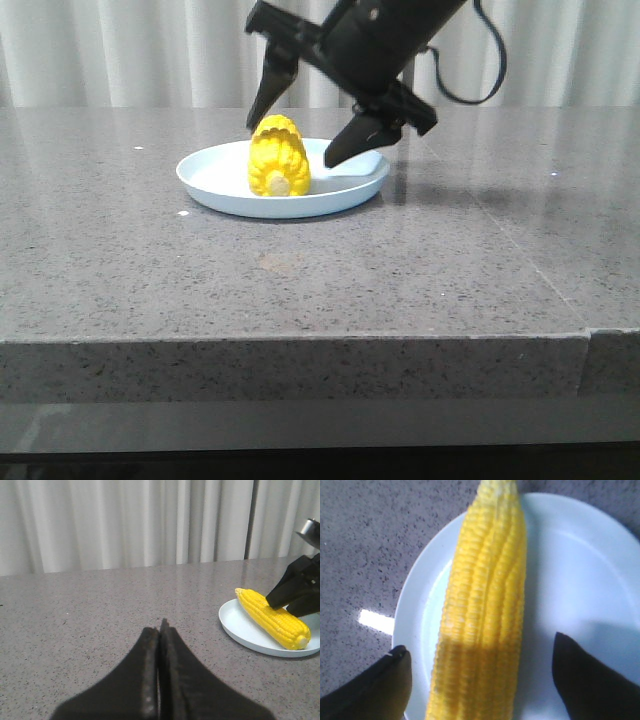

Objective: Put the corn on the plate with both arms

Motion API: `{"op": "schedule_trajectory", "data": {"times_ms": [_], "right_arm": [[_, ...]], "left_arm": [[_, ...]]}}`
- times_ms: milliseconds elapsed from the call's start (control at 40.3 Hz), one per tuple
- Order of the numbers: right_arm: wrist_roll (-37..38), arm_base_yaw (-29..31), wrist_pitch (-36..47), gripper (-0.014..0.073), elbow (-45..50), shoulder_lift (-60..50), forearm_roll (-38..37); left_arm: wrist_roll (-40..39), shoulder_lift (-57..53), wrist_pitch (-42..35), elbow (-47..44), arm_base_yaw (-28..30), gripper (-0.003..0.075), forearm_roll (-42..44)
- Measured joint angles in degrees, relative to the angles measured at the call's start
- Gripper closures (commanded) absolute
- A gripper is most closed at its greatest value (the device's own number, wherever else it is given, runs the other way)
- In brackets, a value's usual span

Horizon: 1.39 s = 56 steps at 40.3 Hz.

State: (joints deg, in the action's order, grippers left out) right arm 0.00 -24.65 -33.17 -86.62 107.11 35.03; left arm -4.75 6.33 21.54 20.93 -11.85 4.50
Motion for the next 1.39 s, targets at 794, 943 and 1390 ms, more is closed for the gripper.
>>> {"op": "schedule_trajectory", "data": {"times_ms": [794,943,1390], "right_arm": [[0.0,15.3,-18.7,0.0661,6.6,-28.2,-26.6],[0.0,15.3,-12.7,0.0661,19.7,-38.4,-29.2],[0.0,15.3,3.4,0.0661,59.1,-78.4,-29.6]], "left_arm": [[0.0,0.0,0.0,-0.1,0.0,0.0741,0.0],[0.0,0.0,0.0,-0.1,0.0,0.0741,0.0],[0.0,0.0,0.0,-0.1,0.0,0.0741,0.0]]}}
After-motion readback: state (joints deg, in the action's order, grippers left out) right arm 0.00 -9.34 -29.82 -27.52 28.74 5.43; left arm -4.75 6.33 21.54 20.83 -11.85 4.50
